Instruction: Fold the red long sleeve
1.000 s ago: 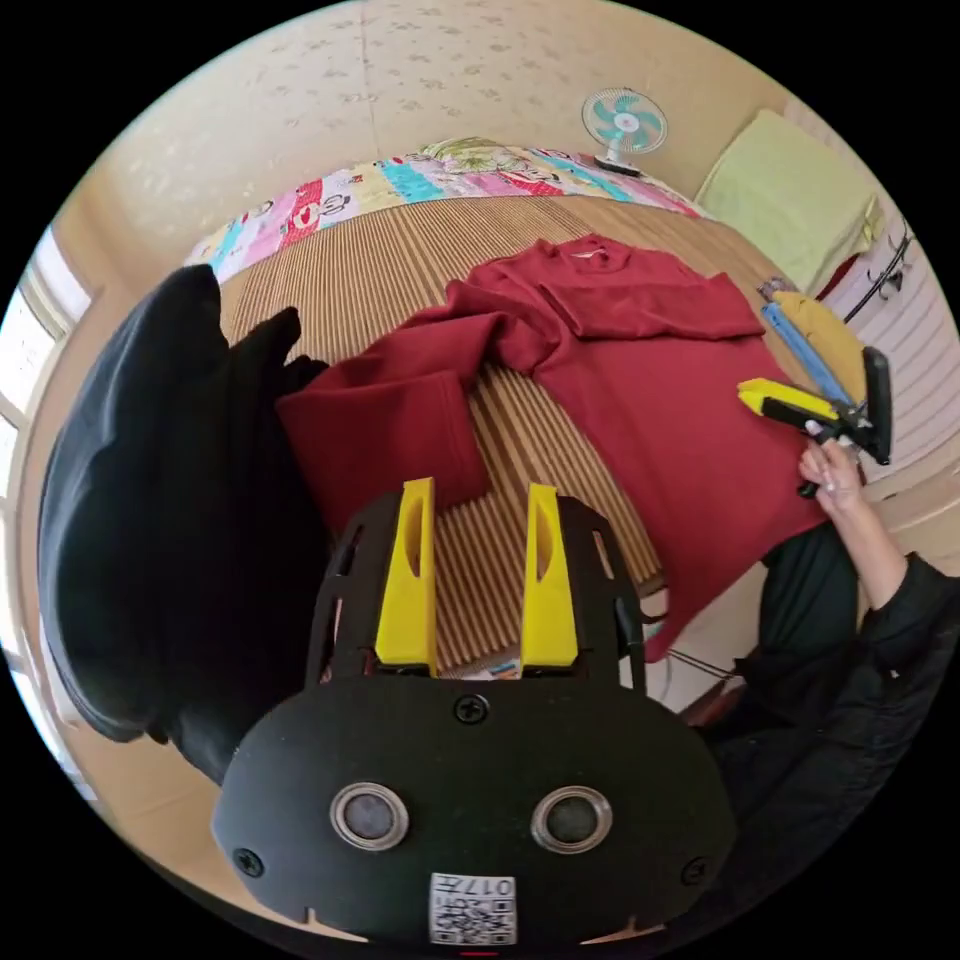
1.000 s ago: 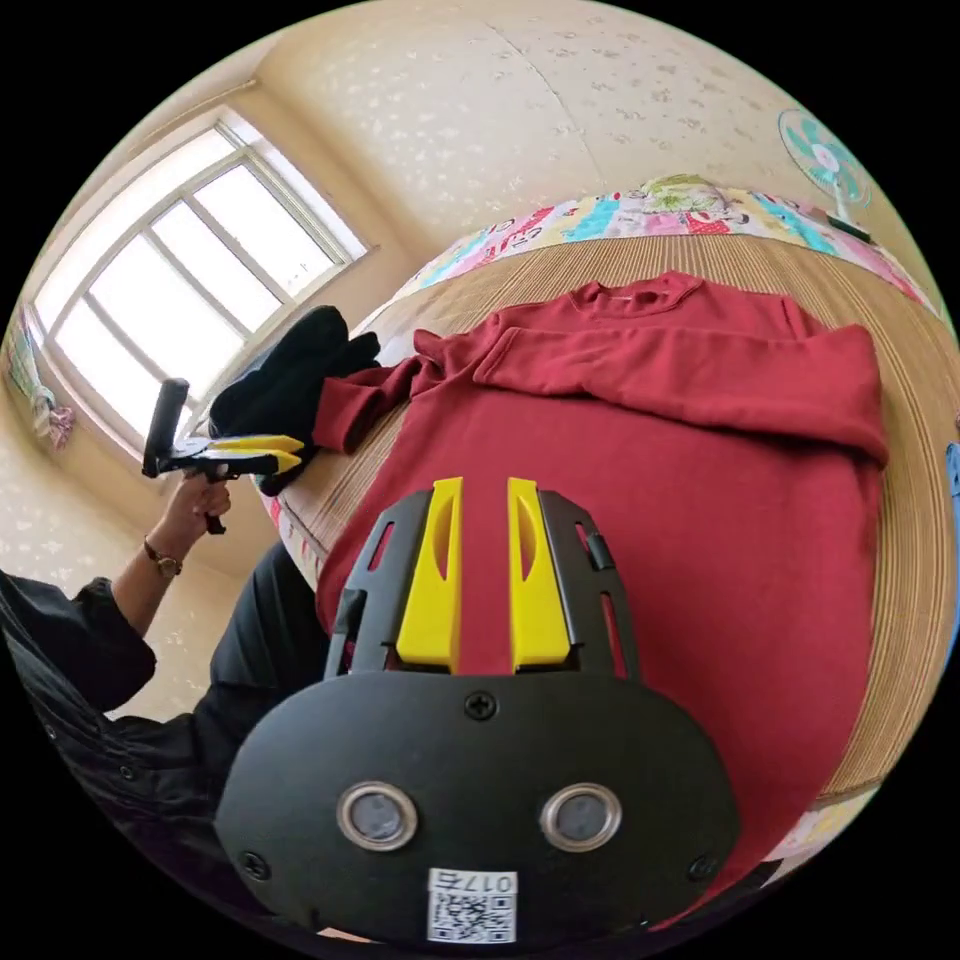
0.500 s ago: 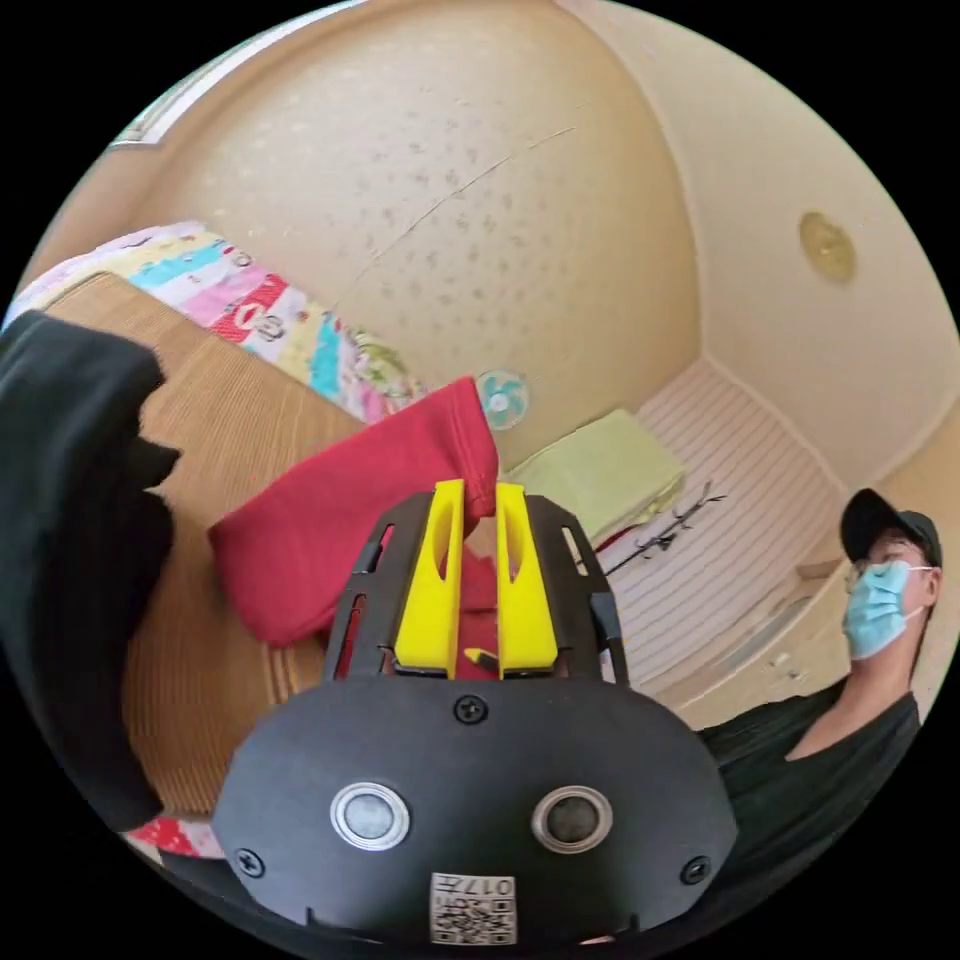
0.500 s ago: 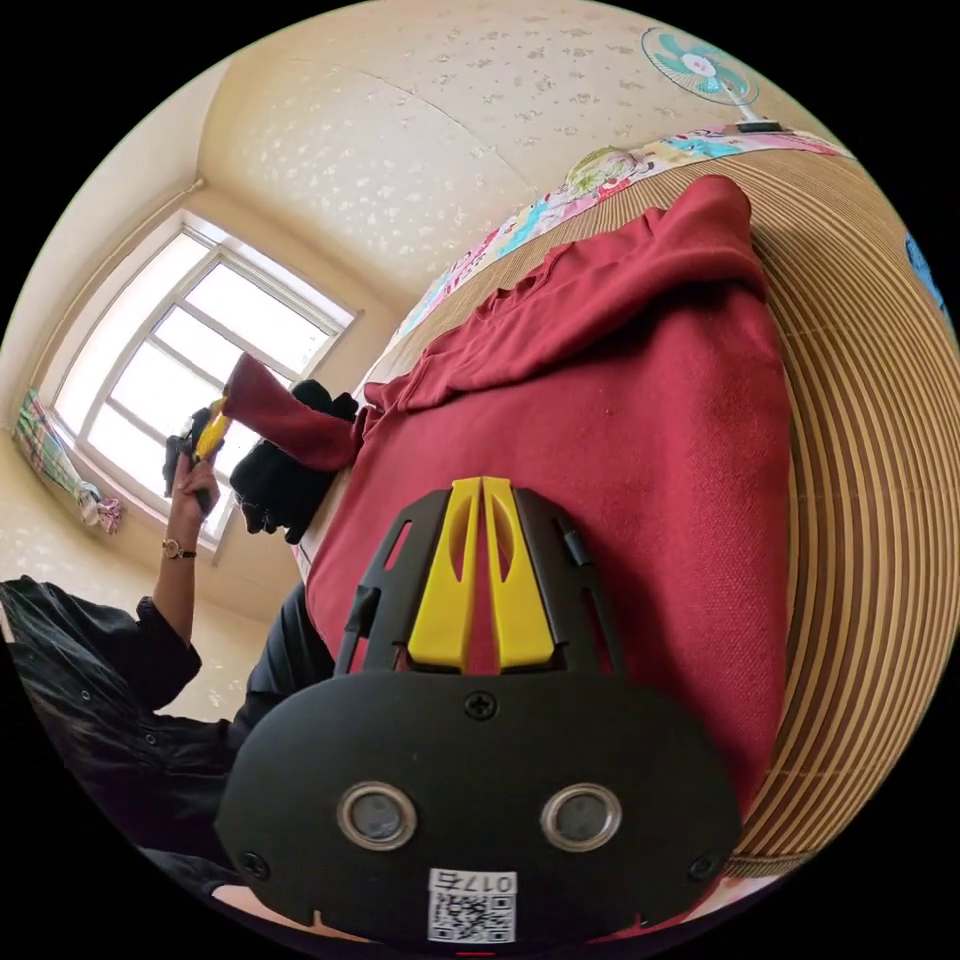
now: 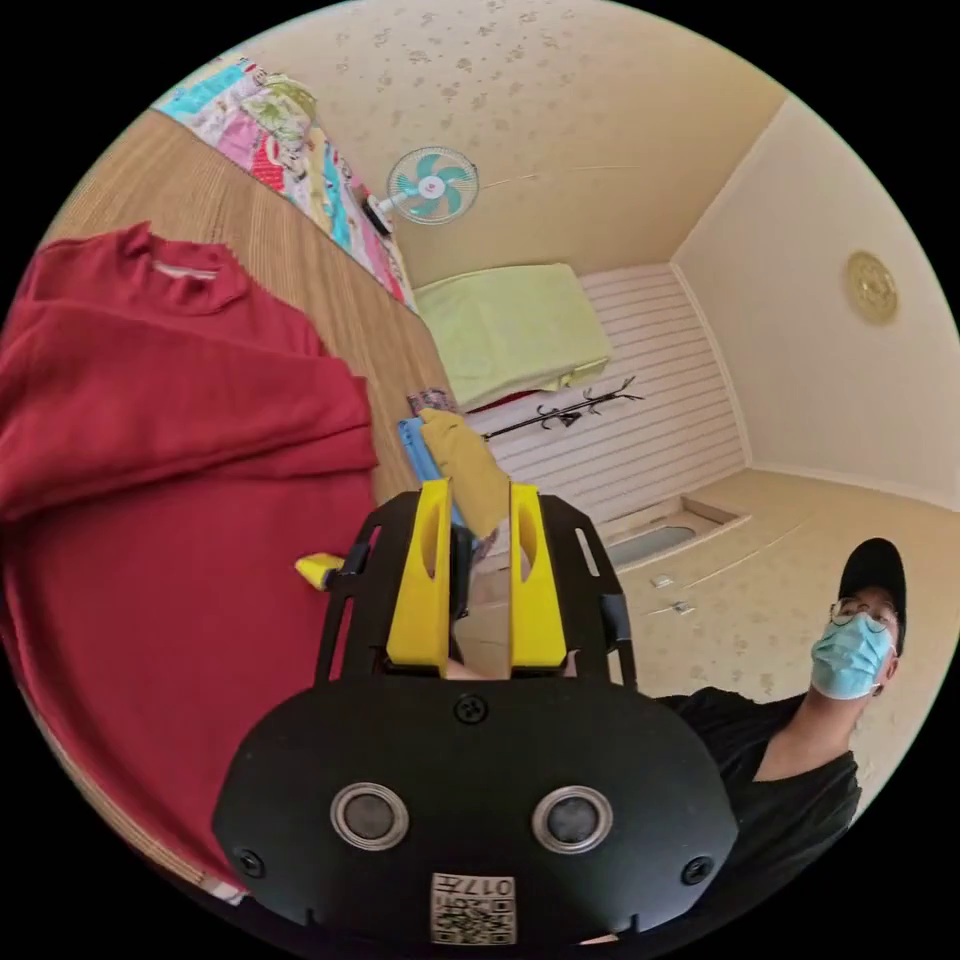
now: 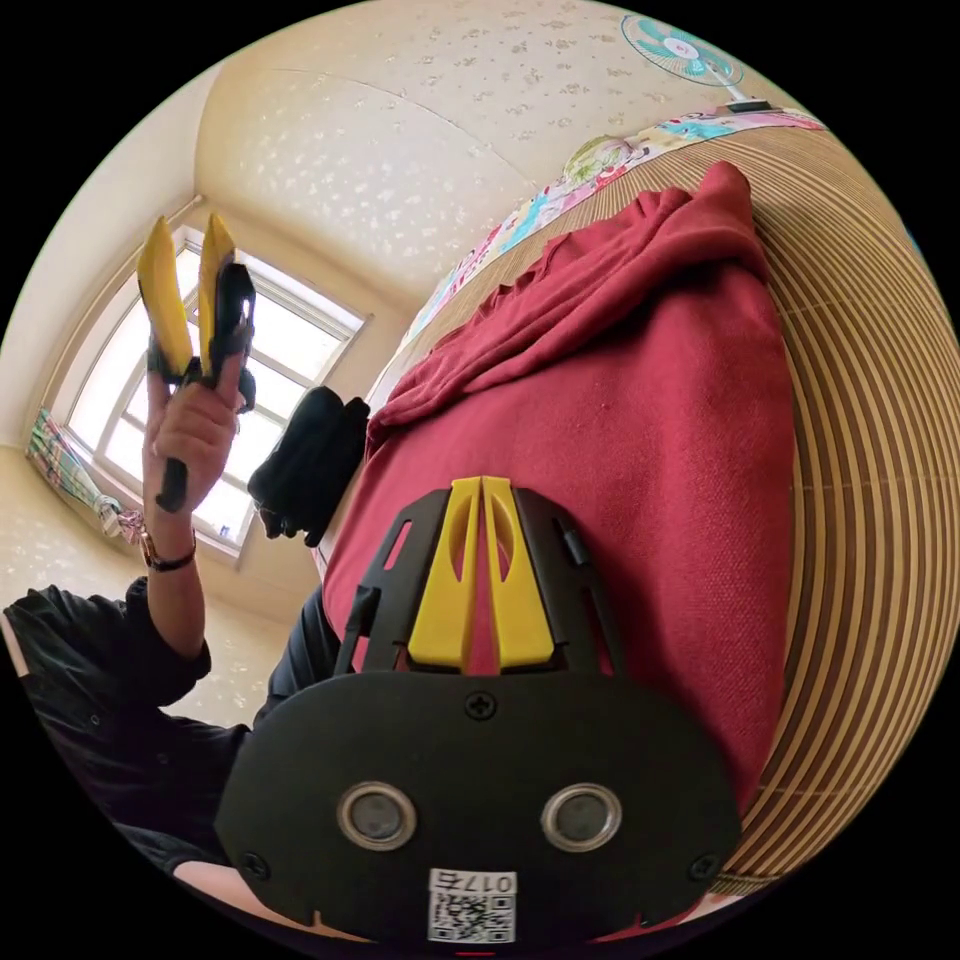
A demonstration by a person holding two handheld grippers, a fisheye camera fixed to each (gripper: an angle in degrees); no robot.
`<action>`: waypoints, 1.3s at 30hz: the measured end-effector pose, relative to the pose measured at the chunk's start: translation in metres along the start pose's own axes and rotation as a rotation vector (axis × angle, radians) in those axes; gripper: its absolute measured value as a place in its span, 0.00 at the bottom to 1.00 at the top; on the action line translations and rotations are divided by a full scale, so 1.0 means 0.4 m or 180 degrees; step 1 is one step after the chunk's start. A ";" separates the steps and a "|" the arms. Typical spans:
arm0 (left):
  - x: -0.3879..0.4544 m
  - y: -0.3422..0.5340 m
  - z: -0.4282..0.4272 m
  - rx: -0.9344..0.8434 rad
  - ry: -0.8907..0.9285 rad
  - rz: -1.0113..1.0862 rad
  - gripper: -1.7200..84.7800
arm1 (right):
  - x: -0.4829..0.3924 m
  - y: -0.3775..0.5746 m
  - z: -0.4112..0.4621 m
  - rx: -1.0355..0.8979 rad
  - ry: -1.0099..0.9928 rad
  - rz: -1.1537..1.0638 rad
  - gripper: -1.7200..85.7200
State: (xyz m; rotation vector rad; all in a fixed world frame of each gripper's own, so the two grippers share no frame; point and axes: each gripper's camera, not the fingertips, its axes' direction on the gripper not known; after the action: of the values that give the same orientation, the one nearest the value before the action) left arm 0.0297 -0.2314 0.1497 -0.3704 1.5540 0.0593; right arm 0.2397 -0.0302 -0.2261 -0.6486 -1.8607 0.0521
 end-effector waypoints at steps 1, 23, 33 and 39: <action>-0.012 0.038 -0.020 0.0019 -0.0184 -0.0051 0.13 | 0.001 -0.008 -0.001 0.0000 -0.0003 0.0002 0.03; -0.246 0.671 -0.147 -0.1507 -0.2441 -0.0792 0.23 | -0.092 0.075 -0.480 -0.0638 0.1230 0.0938 0.19; -0.314 0.640 -0.160 -0.1527 -0.1931 -0.0868 0.07 | -0.037 0.030 -0.371 -0.1491 0.1142 0.1120 0.11; -0.106 0.685 -0.293 -0.1286 -0.0830 -0.0410 0.07 | -0.033 0.074 -0.428 -0.1528 -0.0144 0.1034 0.06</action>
State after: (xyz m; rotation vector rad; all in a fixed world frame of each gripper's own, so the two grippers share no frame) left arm -0.1580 0.0037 0.1410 -0.7503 1.2522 0.3123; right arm 0.4056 -0.0571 -0.1807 -1.2874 -1.8042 -0.1749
